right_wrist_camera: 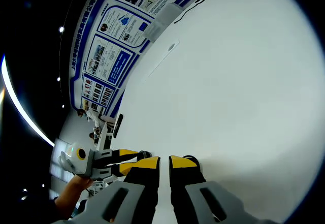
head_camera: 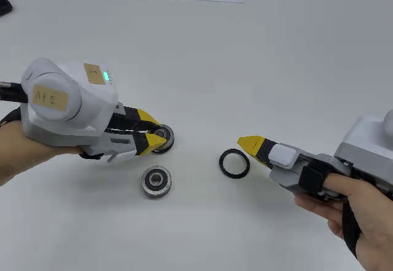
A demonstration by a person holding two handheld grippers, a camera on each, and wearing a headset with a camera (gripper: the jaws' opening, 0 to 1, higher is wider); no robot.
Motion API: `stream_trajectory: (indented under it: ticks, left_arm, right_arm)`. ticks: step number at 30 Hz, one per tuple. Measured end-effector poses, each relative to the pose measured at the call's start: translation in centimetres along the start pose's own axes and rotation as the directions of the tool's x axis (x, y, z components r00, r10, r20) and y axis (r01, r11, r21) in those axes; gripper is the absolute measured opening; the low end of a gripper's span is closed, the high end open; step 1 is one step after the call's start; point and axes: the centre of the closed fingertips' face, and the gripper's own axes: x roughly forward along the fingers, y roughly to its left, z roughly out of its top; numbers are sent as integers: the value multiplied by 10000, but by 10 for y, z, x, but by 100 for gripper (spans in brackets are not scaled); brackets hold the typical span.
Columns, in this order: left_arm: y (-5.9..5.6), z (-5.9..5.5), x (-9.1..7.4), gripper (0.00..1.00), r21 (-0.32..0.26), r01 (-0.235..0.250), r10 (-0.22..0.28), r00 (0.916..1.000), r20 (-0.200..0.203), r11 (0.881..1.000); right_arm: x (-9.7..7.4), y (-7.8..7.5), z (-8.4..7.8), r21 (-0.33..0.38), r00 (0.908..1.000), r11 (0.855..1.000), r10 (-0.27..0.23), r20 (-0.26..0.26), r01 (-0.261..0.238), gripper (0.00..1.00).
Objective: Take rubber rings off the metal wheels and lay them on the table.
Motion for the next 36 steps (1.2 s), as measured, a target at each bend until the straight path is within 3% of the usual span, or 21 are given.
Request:
stream_trajectory:
  ticks: [8,14,17,21,23,27,33,36]
  left_arm:
    - [0,0,1,13,300,89,-86,9999,-97,9995]
    - [-1,1,1,13,698,85,-50,9988,-490,9975]
    - [-1,0,1,13,693,85,-52,9989,-474,9976]
    - [-2,0,1,13,744,122,-85,9987,-495,9972]
    - [-1,0,1,12,762,145,-104,9985,-534,9970]
    - [-2,0,1,13,852,219,-168,9980,-602,9961]
    - [-2,-1,1,13,885,329,-279,9980,-575,9955]
    - [-2,-1,1,13,901,349,-305,9983,-502,9953]
  right_arm:
    - [13,13,-3,-34,9989,9991,422,-226,-423,8]
    - [25,27,-6,-355,9945,9947,946,-452,-962,10]
    - [32,39,-8,-1197,9884,9815,1446,-468,-1493,12]
    - [46,54,-21,-1258,9754,9699,1966,-998,-2083,19]
    - [53,61,-24,-1807,9697,9546,2212,-1034,-2370,23]
    - [63,65,-31,-1921,9667,9508,2210,-1288,-2429,37]
    - [75,62,-40,-1608,9591,9551,2199,-1782,-2488,41]
    - [79,59,-40,-1723,9607,9557,2064,-1855,-2386,44]
